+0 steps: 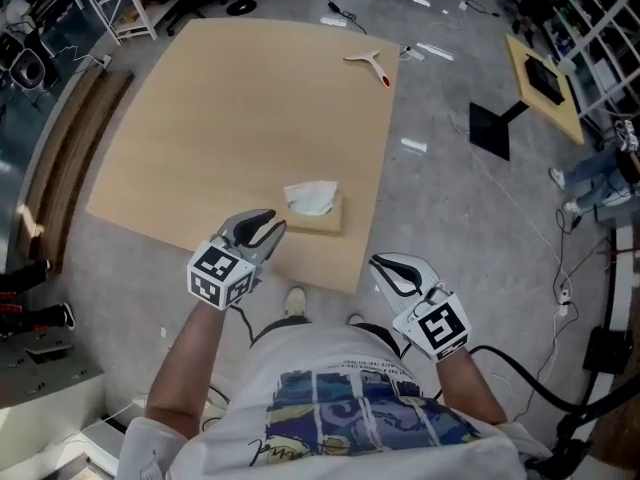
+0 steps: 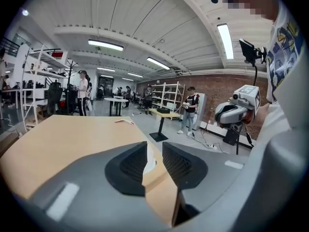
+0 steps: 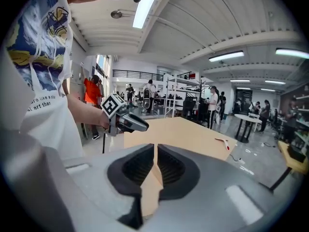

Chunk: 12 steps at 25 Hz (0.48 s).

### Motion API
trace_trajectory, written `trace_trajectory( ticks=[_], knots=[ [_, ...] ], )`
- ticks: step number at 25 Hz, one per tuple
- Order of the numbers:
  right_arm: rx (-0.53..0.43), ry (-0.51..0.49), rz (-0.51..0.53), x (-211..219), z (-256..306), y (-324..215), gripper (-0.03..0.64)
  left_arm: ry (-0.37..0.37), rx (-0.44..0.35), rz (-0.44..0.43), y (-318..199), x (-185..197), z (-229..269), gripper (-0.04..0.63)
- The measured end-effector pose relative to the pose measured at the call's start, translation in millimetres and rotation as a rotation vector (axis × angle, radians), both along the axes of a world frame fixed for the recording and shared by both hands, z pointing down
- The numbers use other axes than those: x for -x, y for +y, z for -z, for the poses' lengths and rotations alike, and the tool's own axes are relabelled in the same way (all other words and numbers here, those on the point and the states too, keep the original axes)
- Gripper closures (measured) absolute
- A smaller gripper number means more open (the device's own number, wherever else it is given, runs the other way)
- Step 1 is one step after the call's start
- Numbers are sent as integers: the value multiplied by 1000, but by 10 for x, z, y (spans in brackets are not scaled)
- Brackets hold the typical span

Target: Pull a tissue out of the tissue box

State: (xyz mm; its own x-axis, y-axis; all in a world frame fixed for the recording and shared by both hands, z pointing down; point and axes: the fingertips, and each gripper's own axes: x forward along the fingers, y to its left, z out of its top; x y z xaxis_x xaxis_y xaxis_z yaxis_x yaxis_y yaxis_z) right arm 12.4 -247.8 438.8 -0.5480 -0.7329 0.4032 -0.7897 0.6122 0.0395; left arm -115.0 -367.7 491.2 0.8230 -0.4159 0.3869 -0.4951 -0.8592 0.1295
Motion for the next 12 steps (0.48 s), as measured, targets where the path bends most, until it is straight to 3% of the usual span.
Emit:
trace_trajectory(
  ticks=[12],
  knots=[
    [36, 35, -286, -188, -89, 81, 603, -71, 99, -194, -815, -257, -839, 443]
  ],
)
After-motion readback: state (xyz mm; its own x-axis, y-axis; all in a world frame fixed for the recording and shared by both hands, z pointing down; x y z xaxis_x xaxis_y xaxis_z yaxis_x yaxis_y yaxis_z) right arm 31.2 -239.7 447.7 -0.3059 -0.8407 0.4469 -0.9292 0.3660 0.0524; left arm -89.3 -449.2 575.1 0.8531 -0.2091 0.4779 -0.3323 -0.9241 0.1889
